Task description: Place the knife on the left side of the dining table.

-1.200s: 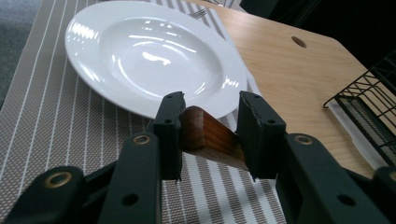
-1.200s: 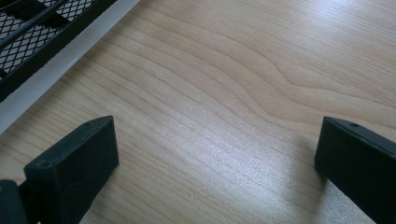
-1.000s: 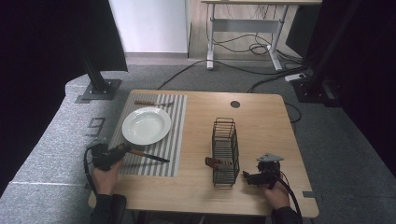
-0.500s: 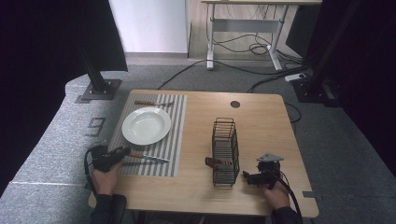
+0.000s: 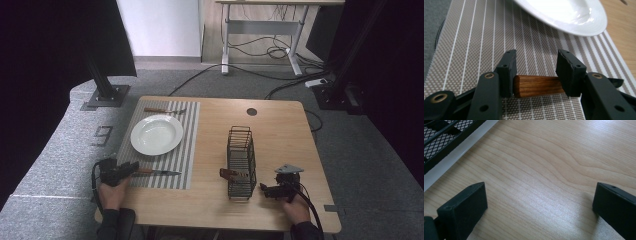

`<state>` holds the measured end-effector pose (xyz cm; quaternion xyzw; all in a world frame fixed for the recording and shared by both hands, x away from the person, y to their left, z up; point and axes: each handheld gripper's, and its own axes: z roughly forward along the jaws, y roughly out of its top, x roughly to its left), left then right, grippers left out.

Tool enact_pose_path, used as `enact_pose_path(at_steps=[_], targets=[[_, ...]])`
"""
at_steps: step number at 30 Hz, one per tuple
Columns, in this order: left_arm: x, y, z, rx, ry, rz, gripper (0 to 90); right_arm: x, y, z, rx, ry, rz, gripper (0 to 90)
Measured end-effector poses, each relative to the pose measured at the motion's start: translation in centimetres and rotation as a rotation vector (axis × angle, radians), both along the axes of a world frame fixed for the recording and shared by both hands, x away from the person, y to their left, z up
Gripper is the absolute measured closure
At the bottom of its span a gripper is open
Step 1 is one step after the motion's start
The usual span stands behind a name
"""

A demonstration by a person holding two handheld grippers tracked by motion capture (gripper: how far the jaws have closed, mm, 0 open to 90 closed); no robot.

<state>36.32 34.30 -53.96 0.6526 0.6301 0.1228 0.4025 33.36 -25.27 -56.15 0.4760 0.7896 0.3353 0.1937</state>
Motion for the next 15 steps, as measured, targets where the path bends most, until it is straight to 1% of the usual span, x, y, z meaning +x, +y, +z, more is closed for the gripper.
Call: enact_pose_path(at_steps=[1, 2, 5, 6, 7, 9, 10, 11, 13, 14, 15], targets=[[0.0, 0.0, -0.1, 0.004, 0.014, 0.000, 50.9, 0.0, 0.0, 0.0, 0.000, 0.000, 0.000, 0.0], [0.0, 0.0, -0.2, 0.008, 0.014, -0.002, 50.8, 0.0, 0.0, 0.0, 0.000, 0.000, 0.000, 0.0], [0.3, -0.3, 0.0, 0.064, 0.021, -0.017, 50.6, 0.0, 0.0, 0.0, 0.000, 0.000, 0.000, 0.0], [0.3, -0.3, 0.1, 0.074, 0.023, -0.019, 50.6, 0.0, 0.0, 0.0, 0.000, 0.000, 0.000, 0.0], [0.4, -0.5, 0.2, 0.094, 0.025, -0.020, 50.6, 0.0, 0.0, 0.0, 0.000, 0.000, 0.000, 0.0], [0.4, -1.0, 0.3, 0.167, 0.025, -0.031, 50.8, 0.0, 0.0, 0.0, 0.000, 0.000, 0.000, 0.0], [0.4, -1.4, 0.3, 0.226, 0.022, -0.041, 53.0, 0.0, 0.0, 0.0, 0.000, 0.000, 0.000, 0.0], [0.4, -1.7, 0.3, 0.267, 0.020, -0.055, 54.3, 0.0, 0.0, 0.0, 0.000, 0.000, 0.000, 0.0], [0.4, -2.2, 0.3, 0.306, 0.018, -0.063, 51.0, 0.0, 0.0, 0.0, 0.000, 0.000, 0.000, 0.0], [0.4, -2.4, 0.3, 0.315, 0.015, -0.064, 49.9, 0.0, 0.0, 0.0, 0.000, 0.000, 0.000, 0.0], [0.3, -2.4, 0.3, 0.314, 0.014, -0.065, 48.8, 0.0, 0.0, 0.0, 0.000, 0.000, 0.000, 0.0]])
